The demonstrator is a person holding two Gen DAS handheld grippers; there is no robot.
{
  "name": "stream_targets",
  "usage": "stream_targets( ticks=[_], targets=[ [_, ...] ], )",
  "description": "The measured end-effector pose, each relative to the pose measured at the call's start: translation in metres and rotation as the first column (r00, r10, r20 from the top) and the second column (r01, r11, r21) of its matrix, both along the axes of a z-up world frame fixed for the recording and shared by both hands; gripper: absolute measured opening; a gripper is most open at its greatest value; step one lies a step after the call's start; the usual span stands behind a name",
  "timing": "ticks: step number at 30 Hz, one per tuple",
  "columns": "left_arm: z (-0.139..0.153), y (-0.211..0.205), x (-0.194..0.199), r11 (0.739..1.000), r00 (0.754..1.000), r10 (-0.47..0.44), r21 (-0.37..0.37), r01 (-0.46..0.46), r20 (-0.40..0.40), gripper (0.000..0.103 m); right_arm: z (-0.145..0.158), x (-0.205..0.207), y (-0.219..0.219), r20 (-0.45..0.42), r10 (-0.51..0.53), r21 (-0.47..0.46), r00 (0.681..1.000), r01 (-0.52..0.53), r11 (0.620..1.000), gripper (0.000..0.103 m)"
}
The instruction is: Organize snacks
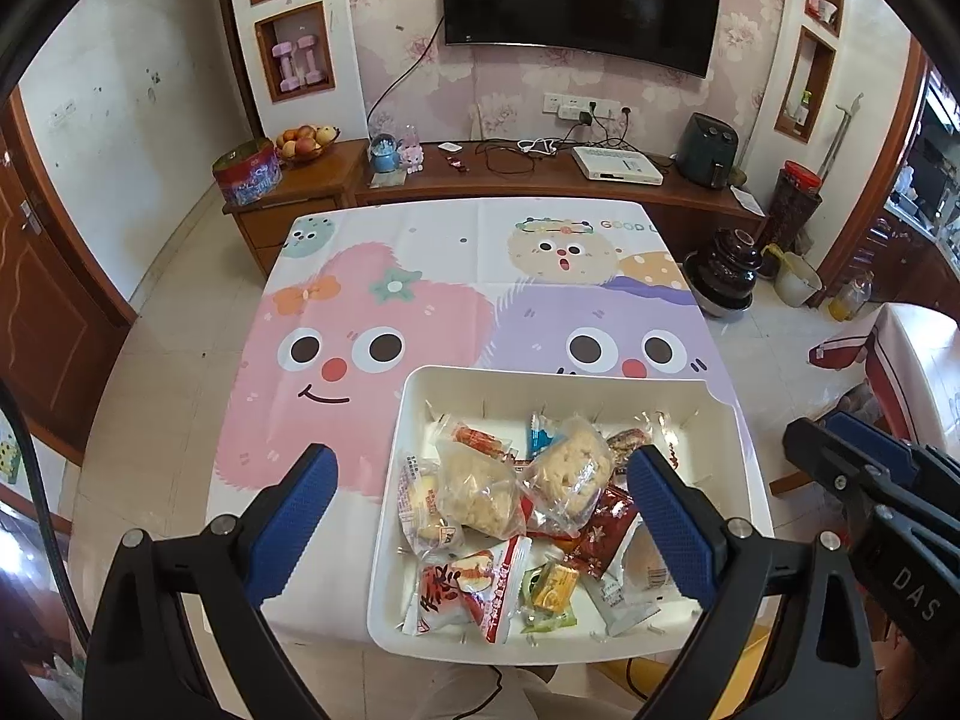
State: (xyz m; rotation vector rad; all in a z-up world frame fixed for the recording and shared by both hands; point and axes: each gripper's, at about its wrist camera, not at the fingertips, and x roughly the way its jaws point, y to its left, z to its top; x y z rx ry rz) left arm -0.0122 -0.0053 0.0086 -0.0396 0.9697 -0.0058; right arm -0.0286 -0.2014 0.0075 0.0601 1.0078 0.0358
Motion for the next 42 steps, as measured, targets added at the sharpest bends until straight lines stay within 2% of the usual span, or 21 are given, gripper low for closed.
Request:
stream_targets(
  ticks=[11,42],
  targets=[
    [-0.011,-0.001,0.007,1.0,1.0,0.006,0.002,-0.006,-0.027,0.097,0.004,0.003,-0.003,0.014,-0.013,-0.02,1.0,0.013,1.0,0.039],
    [-0.011,-0.002,0.009,1.0,1.0,0.005,0.007,-0.005,-0.026,0.097,0.005,0.013,0.003,0.012,-0.003,-0.036,1.0,0.003,0.999,0.039]
  ],
)
